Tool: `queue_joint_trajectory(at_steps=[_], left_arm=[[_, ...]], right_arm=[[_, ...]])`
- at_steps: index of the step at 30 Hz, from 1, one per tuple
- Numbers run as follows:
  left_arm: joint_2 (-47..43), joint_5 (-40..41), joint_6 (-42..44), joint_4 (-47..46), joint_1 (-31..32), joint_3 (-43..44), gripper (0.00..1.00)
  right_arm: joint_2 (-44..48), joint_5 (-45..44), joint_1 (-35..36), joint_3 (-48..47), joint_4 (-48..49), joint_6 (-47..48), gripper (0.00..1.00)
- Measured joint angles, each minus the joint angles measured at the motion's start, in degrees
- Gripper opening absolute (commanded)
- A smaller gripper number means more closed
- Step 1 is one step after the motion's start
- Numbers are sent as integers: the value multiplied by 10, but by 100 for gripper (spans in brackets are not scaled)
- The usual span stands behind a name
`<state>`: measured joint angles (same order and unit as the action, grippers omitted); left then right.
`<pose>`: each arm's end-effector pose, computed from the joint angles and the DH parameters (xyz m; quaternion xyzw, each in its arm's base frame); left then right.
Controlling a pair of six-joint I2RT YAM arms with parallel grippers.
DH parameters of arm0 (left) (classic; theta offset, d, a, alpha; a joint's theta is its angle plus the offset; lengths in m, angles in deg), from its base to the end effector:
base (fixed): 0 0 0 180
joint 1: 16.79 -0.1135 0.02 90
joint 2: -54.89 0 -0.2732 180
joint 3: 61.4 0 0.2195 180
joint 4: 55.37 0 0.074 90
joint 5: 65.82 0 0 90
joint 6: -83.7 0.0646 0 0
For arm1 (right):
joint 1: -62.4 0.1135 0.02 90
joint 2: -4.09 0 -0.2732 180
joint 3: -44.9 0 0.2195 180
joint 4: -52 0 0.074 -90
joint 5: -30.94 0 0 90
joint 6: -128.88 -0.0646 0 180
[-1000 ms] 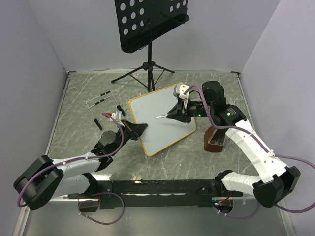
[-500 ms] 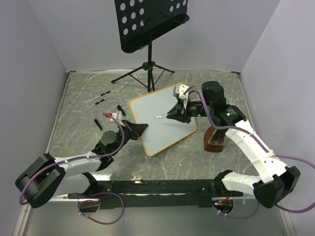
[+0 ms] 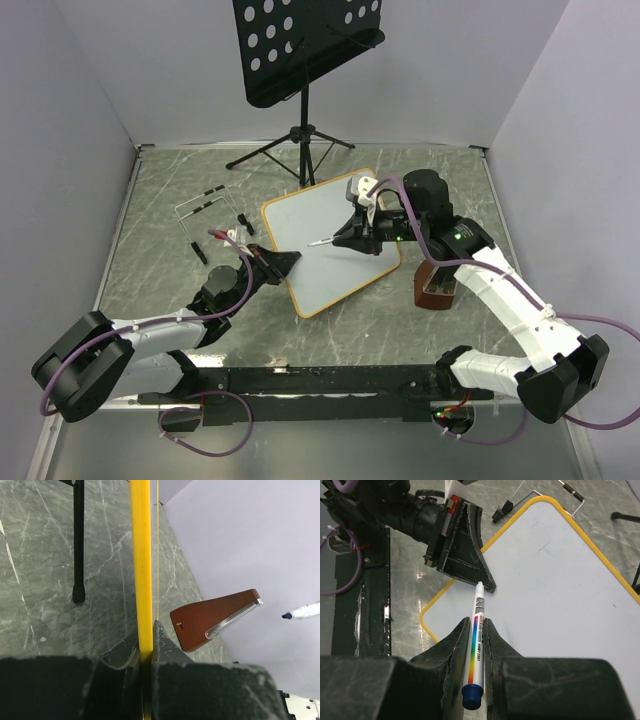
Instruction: Write a sentence on the whiteboard
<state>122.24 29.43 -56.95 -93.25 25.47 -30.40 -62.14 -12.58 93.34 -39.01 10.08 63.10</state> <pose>0.1741 -0.1502 0.2392 -0.0837 0.6926 -0.4968 0.5162 0.1707 0.1569 0.3815 -0.5471 0.5848 0.3600 0.4786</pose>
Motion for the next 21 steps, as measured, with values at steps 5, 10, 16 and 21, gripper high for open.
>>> queue_joint_trajectory(at_steps=[5, 10, 16, 21], left_arm=[[0, 1, -2, 0, 0, 0, 1], [1, 2, -7, 0, 0, -1, 1], [5, 5, -14, 0, 0, -1, 1], [5, 5, -16, 0, 0, -1, 1]], right_arm=[[0, -2, 10, 2, 11, -11, 0], [-1, -4, 23, 2, 24, -21, 0], [-1, -10, 27, 2, 29, -23, 0], [-1, -18, 27, 8, 32, -23, 0]])
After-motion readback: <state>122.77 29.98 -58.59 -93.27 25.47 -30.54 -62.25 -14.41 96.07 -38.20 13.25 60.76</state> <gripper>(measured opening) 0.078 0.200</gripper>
